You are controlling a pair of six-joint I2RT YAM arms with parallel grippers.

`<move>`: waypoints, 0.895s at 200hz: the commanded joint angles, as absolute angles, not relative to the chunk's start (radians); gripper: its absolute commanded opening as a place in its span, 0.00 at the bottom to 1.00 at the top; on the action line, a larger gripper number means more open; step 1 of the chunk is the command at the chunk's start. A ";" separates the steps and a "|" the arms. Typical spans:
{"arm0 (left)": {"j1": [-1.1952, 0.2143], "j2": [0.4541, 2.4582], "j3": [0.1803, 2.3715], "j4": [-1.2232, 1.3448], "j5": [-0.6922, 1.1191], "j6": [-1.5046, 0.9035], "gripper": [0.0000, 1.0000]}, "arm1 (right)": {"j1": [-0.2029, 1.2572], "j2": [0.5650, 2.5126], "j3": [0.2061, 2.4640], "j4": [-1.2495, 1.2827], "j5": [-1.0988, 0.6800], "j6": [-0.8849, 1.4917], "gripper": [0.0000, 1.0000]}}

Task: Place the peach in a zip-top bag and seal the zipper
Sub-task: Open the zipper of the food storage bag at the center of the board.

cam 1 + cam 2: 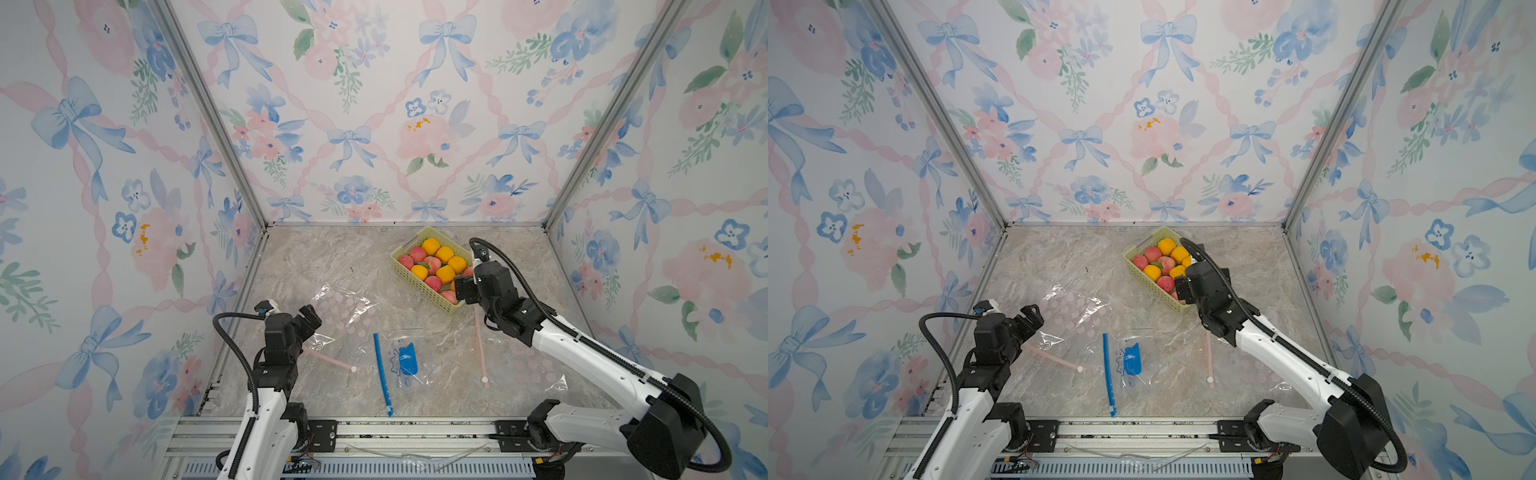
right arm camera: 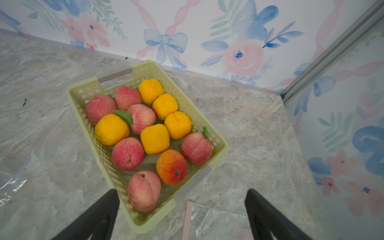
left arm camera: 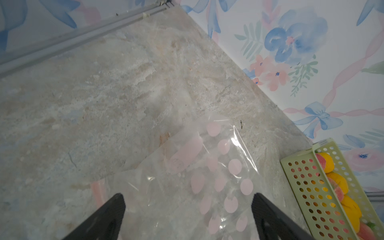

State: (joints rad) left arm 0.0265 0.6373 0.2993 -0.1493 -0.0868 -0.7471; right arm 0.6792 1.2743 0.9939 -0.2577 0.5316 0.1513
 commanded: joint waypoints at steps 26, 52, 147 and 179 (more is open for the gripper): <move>0.029 0.568 0.233 -0.279 0.018 -0.806 0.98 | 0.842 1.554 1.250 -0.471 0.337 0.299 0.94; 0.036 0.583 0.217 -0.270 0.055 -0.802 0.98 | 0.898 1.717 1.362 -0.469 0.190 0.343 0.85; 0.069 0.704 0.140 -0.016 0.216 -0.819 0.98 | 0.925 2.082 1.636 -0.496 0.038 0.373 0.78; 0.074 0.752 0.139 0.022 0.230 -0.821 0.98 | 0.910 2.163 1.718 -0.515 0.018 0.366 0.77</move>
State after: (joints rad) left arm 0.0666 0.7269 0.1581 -0.0456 0.1928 -0.8097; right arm 0.9226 2.1101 1.6520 -0.4683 0.0498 0.3710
